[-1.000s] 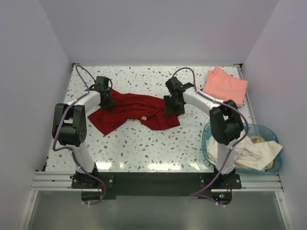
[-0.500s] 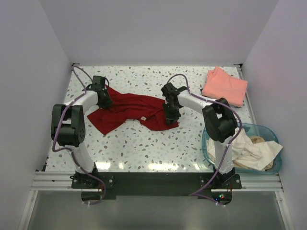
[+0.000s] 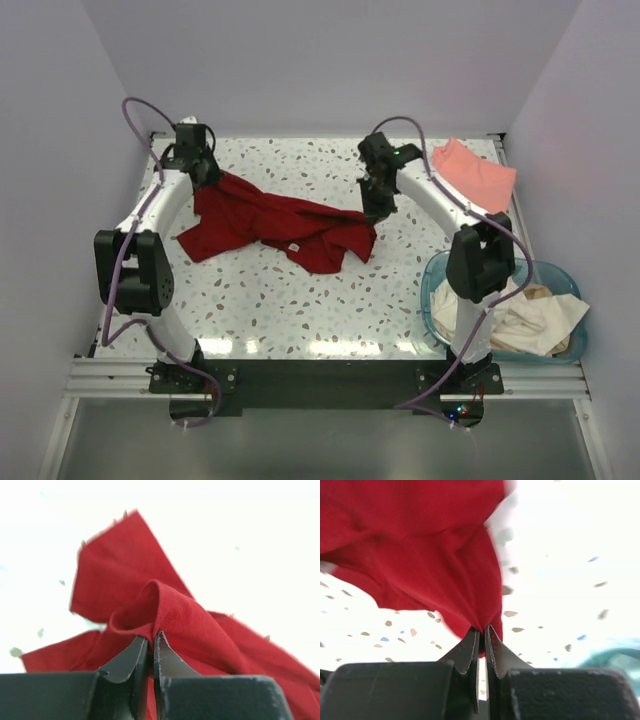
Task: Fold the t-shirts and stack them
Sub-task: Flatten the tshirt out
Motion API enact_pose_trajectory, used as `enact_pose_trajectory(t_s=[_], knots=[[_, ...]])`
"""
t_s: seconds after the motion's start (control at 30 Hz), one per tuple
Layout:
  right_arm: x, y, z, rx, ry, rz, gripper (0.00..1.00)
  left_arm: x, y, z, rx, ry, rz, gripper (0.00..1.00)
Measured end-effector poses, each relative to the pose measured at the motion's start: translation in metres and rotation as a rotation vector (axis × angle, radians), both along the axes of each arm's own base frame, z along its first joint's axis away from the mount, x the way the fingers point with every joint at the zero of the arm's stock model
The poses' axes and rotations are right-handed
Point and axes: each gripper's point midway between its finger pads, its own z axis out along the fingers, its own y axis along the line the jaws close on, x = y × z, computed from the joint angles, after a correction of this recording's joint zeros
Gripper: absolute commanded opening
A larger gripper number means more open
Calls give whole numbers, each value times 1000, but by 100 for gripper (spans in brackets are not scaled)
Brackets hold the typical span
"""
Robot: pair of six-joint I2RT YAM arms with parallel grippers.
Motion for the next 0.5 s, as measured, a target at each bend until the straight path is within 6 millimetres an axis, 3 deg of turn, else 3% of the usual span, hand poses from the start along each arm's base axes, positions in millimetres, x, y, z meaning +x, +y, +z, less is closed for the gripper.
enact_pose_trajectory(t_s=[0.13, 0.23, 0.33, 0.5], knots=[[31, -27, 74, 31, -167, -67, 1, 23, 14, 60, 64, -135, 42, 0], [40, -51, 128, 28, -289, -110, 2, 24, 25, 108, 108, -236, 83, 0], [31, -62, 160, 25, -347, -122, 2, 13, 32, 150, 131, -322, 111, 0], [8, -66, 179, 27, -357, -117, 10, -17, 37, 212, 151, -477, 116, 0]])
